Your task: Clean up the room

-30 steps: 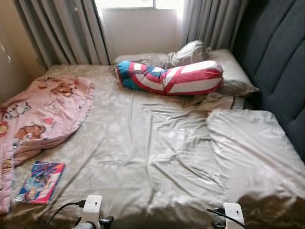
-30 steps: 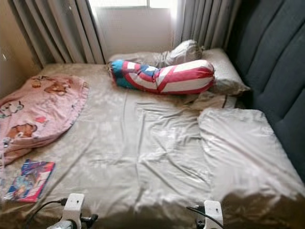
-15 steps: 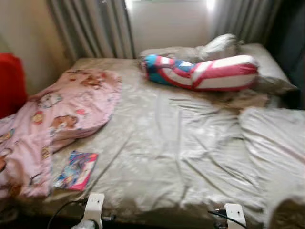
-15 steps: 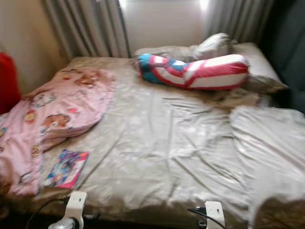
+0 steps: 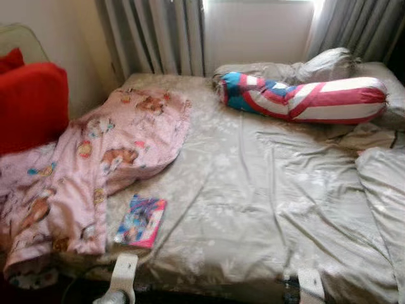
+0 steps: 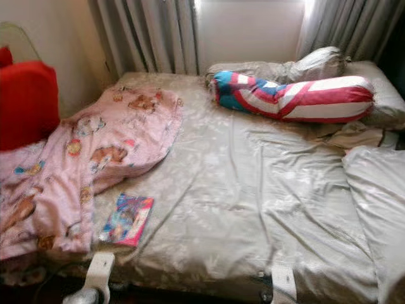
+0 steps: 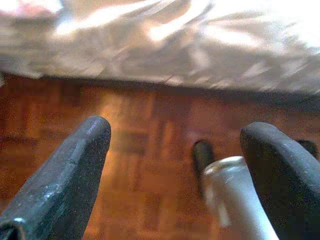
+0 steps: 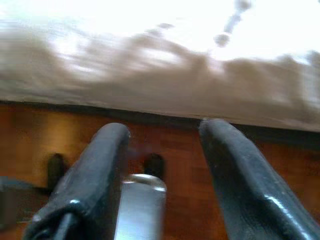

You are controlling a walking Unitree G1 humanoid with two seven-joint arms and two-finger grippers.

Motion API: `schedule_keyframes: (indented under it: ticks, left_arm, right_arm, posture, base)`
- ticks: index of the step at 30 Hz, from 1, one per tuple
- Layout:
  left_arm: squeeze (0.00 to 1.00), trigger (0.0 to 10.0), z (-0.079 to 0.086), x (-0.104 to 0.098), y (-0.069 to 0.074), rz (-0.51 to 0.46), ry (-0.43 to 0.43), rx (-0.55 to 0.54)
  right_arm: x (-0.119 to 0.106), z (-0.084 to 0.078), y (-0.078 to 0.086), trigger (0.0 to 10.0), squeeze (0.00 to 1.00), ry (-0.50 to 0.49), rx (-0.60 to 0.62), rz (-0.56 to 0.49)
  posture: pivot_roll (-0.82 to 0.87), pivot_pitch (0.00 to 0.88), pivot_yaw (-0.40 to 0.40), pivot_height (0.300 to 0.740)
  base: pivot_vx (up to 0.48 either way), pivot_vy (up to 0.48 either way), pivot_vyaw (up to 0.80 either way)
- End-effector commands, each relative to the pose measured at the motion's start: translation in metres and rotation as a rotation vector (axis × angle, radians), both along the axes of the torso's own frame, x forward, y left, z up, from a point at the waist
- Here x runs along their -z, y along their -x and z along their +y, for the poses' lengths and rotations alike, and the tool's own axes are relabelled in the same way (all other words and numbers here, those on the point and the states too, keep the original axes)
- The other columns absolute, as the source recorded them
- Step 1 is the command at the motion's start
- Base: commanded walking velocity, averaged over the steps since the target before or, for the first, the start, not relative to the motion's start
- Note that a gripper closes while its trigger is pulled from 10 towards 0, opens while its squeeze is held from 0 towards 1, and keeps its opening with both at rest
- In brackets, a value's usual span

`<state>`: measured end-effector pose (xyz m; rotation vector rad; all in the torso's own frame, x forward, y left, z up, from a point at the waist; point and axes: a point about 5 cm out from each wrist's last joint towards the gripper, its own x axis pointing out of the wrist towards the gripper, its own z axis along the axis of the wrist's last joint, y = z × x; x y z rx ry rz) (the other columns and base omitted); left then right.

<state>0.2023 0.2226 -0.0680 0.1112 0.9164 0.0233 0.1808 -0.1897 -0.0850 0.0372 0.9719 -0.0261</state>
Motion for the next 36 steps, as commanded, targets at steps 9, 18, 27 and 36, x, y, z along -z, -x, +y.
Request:
schedule_keyframes:
  ticks: [9,18,27,36]
  left_arm:
    - [0.0,10.0,-0.005,-0.0012,-0.0042,-0.009,0.008,0.007]
    - [0.0,10.0,-0.0047,-0.0013,-0.0043,-0.009,0.007,0.009]
    - [0.0,10.0,-0.0049,-0.0013,-0.0044,-0.009,0.007,0.008]
    - [0.0,10.0,-0.0049,-0.0011,-0.0041,-0.009,0.008,0.009]
  right_arm:
    - [0.0004,-0.0069,0.0029,10.0,0.0,0.016,0.0,0.01]
    - [0.0004,-0.0066,0.0027,10.0,0.0,0.016,0.0,0.01]
    - [0.0003,-0.0066,0.0026,10.0,0.0,0.018,-0.014,0.014]
    - [0.0005,-0.0065,0.0028,10.0,0.0,0.019,-0.026,0.017]
  posture:
    - [-0.05,0.0,0.011,0.74]
    - [-0.06,0.0,0.012,0.74]
    - [-0.05,0.0,0.01,0.74]
    - [-0.05,0.0,0.009,0.74]
  base:
    - [0.0,0.375,0.0]
    - [0.0,0.374,0.0]
    - [0.0,0.373,0.0]
    - [0.0,0.348,0.0]
